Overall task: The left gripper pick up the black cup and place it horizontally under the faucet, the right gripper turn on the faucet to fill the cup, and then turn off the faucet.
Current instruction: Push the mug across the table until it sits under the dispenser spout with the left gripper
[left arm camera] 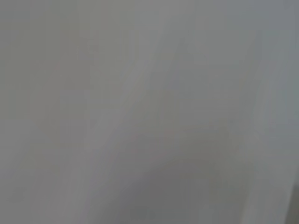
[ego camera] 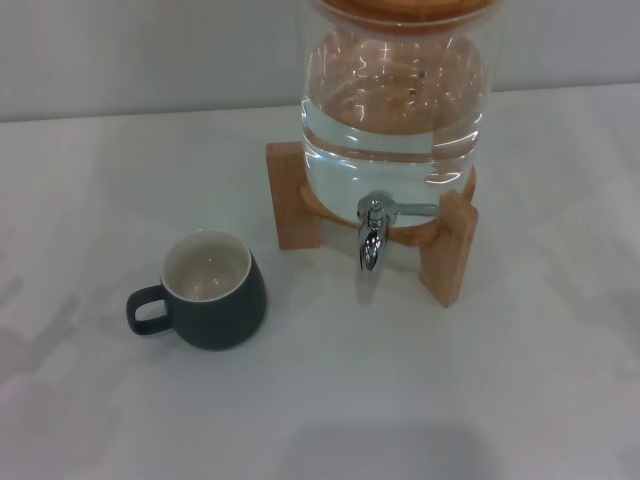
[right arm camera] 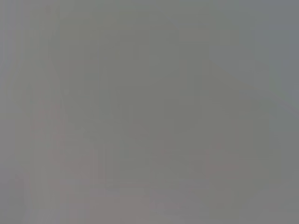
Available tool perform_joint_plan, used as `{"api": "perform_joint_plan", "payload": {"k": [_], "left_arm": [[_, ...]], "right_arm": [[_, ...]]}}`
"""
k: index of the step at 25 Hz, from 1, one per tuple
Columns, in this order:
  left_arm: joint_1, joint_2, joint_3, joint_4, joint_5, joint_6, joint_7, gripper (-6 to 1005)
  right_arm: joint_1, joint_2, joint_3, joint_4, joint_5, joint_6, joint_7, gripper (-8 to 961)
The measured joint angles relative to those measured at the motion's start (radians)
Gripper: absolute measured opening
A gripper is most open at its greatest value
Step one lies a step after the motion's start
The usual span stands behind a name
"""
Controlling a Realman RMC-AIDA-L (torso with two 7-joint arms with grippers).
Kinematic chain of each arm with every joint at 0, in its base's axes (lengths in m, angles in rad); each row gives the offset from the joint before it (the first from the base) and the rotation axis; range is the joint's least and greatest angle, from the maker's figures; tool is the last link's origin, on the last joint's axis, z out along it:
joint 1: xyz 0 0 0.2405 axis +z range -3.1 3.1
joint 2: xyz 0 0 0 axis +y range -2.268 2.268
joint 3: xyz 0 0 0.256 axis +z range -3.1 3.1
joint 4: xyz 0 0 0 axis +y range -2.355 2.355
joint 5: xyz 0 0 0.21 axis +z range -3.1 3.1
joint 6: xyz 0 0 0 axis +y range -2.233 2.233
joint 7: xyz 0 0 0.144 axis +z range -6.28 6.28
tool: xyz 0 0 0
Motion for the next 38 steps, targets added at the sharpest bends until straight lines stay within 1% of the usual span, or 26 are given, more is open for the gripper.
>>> {"api": "perform_joint_plan", "payload": {"k": [5, 14, 18, 21, 25, 32, 35, 38], "left_arm": [[0.004, -0.004, 0.000, -0.008, 0.055, 0.002, -0.005, 889], [0.016, -0.008, 0.001, -0.033, 0.114, -0.001, 0.020, 888], [0.032, -0.009, 0.003, -0.040, 0.145, -0.001, 0.028, 888], [0.030, -0.011, 0.004, -0.073, 0.158, 0.005, 0.053, 888], [0.001, -0.010, 0.010, -0.123, 0.170, 0.030, 0.094, 888], [-0.053, -0.010, 0.067, -0.152, 0.183, 0.117, 0.108, 888], [-0.071, -0.011, 0.105, -0.163, 0.183, 0.160, 0.109, 889], [-0.096, -0.011, 0.115, -0.189, 0.183, 0.190, 0.116, 889]], "right_arm": [[-0.007, -0.001, 0.005, -0.011, 0.013, -0.008, 0.000, 841], [-0.015, -0.001, 0.014, -0.031, 0.030, -0.025, 0.000, 842], [-0.009, -0.001, 0.014, -0.046, 0.031, -0.041, 0.000, 842], [0.001, -0.001, 0.014, -0.047, 0.031, -0.047, 0.001, 842], [0.009, -0.001, 0.012, -0.048, 0.031, -0.049, 0.001, 842], [0.003, -0.001, 0.013, -0.049, 0.030, -0.046, 0.001, 841], [0.000, -0.001, 0.014, -0.049, 0.030, -0.044, 0.001, 841], [-0.005, -0.001, 0.014, -0.049, 0.029, -0.041, 0.001, 841]]}}
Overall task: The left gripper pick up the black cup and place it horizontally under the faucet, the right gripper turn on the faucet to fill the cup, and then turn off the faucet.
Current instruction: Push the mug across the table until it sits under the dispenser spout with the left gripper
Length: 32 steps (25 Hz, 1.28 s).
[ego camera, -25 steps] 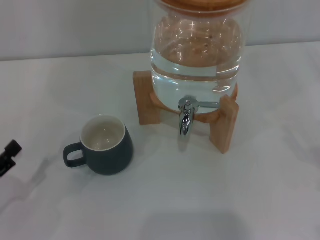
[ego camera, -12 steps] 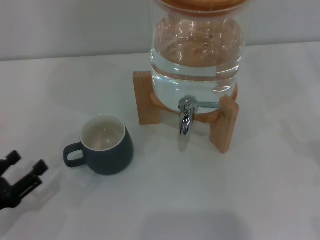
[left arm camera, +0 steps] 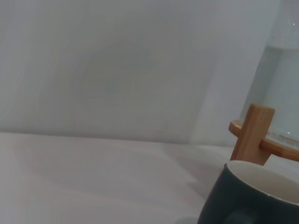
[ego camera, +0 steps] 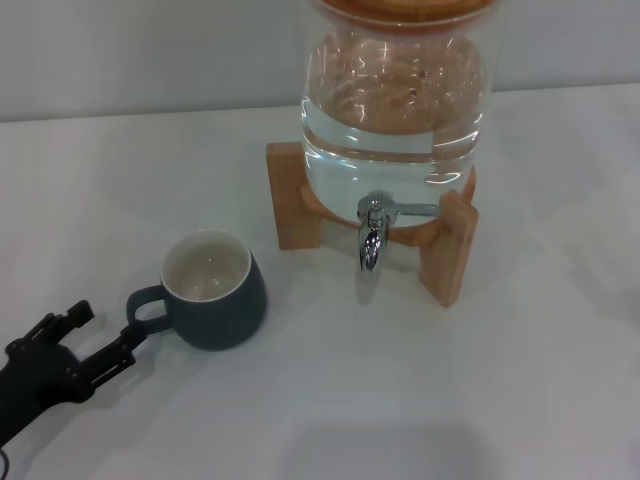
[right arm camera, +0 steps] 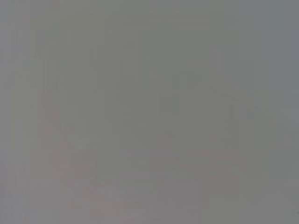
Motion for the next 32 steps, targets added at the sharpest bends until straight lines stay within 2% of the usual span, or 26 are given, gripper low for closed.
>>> {"api": "perform_joint_plan", "payload": {"k": [9, 18, 32], "left_arm": [[-0.043, 0.001, 0.000, -0.026, -0.004, 0.046, 0.001, 889], [-0.054, 0.001, -0.003, -0.031, -0.016, 0.101, -0.008, 888], [-0.134, 0.001, -0.005, -0.074, -0.022, 0.176, -0.004, 889]], "right_arm": [[0.002, 0.000, 0.000, 0.000, 0.000, 0.003, 0.000, 841], [0.008, 0.000, 0.000, 0.000, 0.000, 0.004, 0.000, 841], [0.026, 0.001, 0.000, 0.000, 0.000, -0.001, 0.000, 842]]}}
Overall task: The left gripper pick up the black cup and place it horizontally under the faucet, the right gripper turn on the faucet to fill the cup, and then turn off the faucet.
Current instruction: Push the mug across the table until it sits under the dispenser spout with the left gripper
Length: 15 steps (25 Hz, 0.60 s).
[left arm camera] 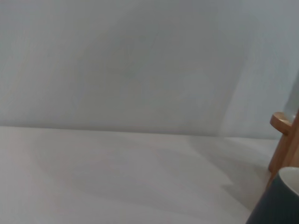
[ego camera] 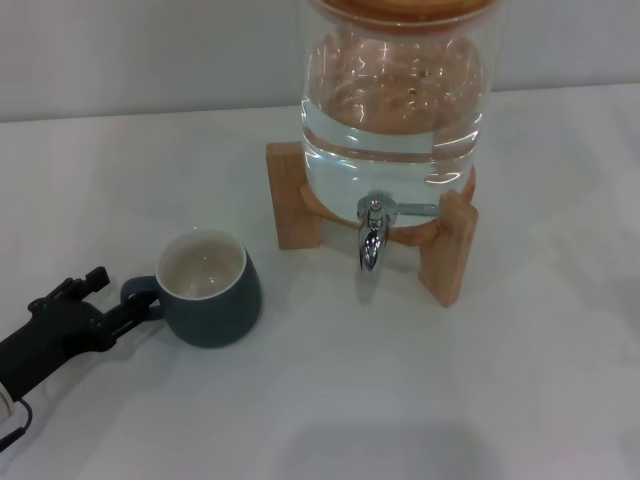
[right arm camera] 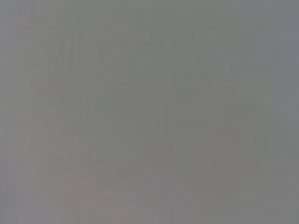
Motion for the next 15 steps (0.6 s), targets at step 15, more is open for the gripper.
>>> {"api": "perform_joint_plan", "payload": {"k": [15], "left_arm": [[-0.023, -0.001, 0.003, -0.014, -0.014, 0.007, 0.003, 558]], "right_arm": [[0.019, -0.001, 0.000, 0.000, 0.000, -0.014, 0.000, 842]]}}
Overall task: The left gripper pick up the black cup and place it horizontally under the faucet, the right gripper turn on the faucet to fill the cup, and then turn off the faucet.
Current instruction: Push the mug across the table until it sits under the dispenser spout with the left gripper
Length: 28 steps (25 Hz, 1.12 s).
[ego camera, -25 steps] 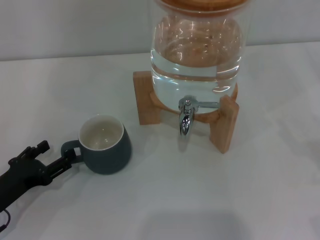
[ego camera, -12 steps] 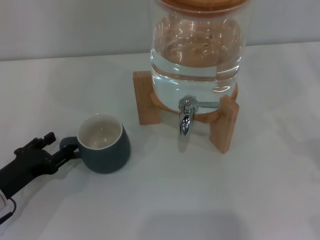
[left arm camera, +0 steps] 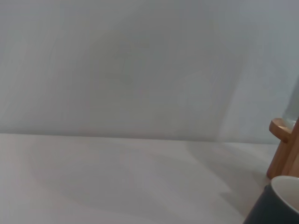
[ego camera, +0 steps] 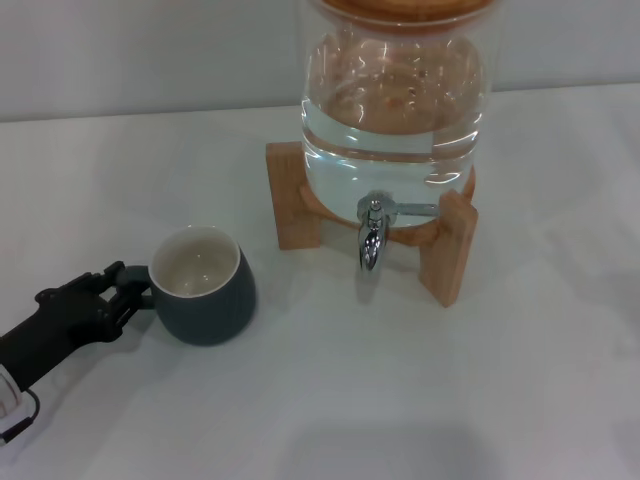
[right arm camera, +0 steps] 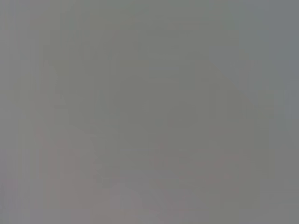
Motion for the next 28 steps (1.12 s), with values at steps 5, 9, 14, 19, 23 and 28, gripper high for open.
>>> {"api": "perform_joint_plan", "payload": {"k": [5, 9, 14, 19, 23, 28], "left_arm": [[-0.002, 0.000, 0.000, -0.003, 0.000, 0.000, 0.003, 389], [-0.004, 0.001, 0.000, -0.004, 0.000, 0.000, 0.004, 336], [-0.007, 0.000, 0.001, -0.007, 0.000, -0.001, 0.047, 303], [-0.017, -0.001, 0.002, -0.018, 0.000, -0.007, 0.063, 246], [-0.026, -0.001, 0.002, -0.018, 0.000, -0.010, 0.064, 194], [-0.048, -0.001, 0.023, -0.018, 0.003, -0.014, 0.074, 187]], "right_arm": [[0.006, -0.001, 0.000, 0.000, 0.000, -0.007, 0.000, 842], [0.010, -0.001, 0.000, 0.000, 0.000, -0.014, 0.000, 841], [0.014, -0.001, 0.000, 0.000, 0.000, -0.022, 0.000, 842], [0.019, -0.001, 0.000, 0.000, 0.000, -0.024, 0.000, 841], [0.021, -0.001, 0.000, 0.000, 0.000, -0.025, 0.000, 841], [0.022, -0.001, -0.002, 0.000, 0.000, -0.026, 0.000, 841]]}}
